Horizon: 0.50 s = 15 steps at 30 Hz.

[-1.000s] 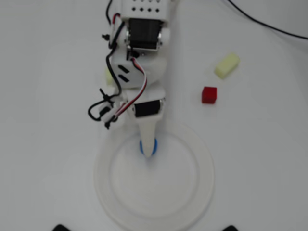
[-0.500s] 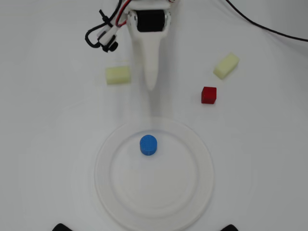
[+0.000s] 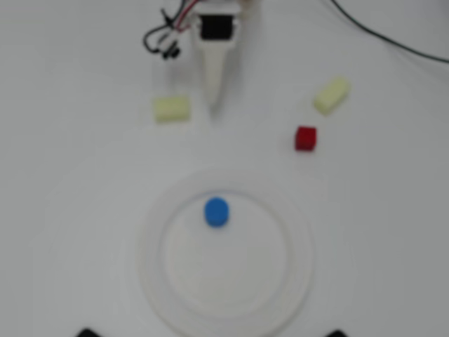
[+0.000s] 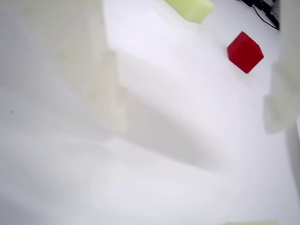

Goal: Grasp a blue block and put it in the dish.

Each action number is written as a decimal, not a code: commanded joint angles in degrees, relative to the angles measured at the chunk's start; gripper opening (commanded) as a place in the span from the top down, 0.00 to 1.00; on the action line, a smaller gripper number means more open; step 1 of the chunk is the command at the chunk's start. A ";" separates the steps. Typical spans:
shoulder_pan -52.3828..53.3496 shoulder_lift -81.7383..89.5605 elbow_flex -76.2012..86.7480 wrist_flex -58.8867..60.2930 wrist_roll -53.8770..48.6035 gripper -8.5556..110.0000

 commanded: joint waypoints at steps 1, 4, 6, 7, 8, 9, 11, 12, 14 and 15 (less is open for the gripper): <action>-1.49 3.96 2.11 3.87 1.41 0.87; -1.58 10.37 4.92 6.68 0.97 0.93; -1.23 14.68 6.24 8.53 1.23 0.93; -1.23 16.79 6.94 9.58 1.41 0.93; -1.23 17.23 7.29 10.11 1.67 0.93; -1.23 17.31 7.73 10.37 2.11 0.93; -1.23 17.31 8.88 10.63 3.16 0.93; -1.23 17.31 9.49 10.63 3.78 0.93; -1.32 17.31 11.07 10.20 3.69 0.93; -1.41 17.31 12.57 9.84 5.10 0.93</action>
